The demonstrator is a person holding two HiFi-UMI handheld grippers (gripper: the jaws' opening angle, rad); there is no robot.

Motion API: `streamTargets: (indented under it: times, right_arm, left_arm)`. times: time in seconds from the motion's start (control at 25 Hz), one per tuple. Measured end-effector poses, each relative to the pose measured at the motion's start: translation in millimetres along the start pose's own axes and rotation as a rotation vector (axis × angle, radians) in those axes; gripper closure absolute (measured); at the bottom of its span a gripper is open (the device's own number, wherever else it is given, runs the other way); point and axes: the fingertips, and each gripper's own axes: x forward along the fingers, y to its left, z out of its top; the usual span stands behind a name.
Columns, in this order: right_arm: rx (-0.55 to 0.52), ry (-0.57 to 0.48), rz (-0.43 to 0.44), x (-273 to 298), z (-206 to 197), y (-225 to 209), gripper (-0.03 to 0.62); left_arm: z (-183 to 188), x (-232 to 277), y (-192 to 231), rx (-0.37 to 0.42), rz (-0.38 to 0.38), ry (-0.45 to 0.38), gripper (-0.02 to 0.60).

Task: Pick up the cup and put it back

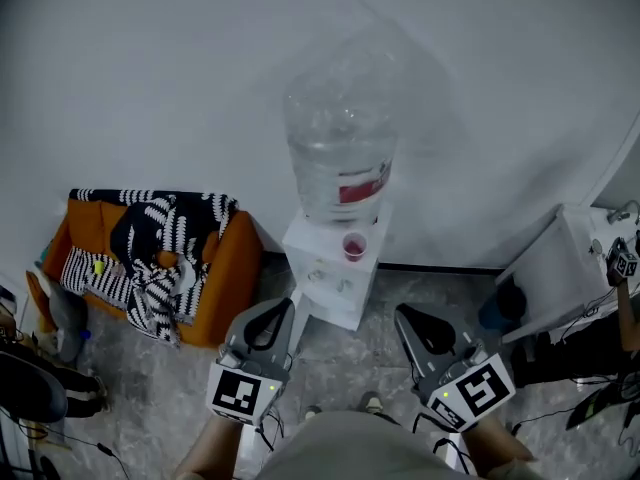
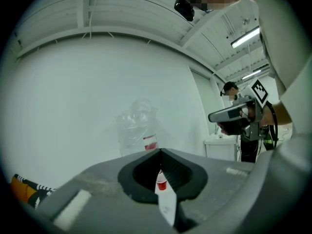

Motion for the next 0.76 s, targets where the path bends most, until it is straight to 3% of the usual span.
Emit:
streamTargets:
  times: [0.24, 0.44, 0.6, 0.76]
  right_arm:
    - [0.027, 0.019, 0.015, 0.9, -10.6, 10.6, 0.591]
    - [0.033, 0.012, -0.009, -1.1, -9.9, 5.9, 0.591]
    - [0.049, 0.008, -0.030, -2.4, -10.9, -1.4, 0.591]
    - [0.048, 0.014, -0.028, -3.7, -10.5, -2.7, 0.591]
  left_arm:
    - [-7.4, -10.8, 2.0, -0.035, 0.036, 0.034, 0.580]
    - [-5.4, -15.6, 4.1, 0.020, 0.024, 0.015, 0.580]
    - [-5.8, -16.6, -1.4, -0.041, 0.040, 0.042, 0.580]
    - [-11.2, -16.1, -2.2, 0.024, 0.032, 0.056, 0.580]
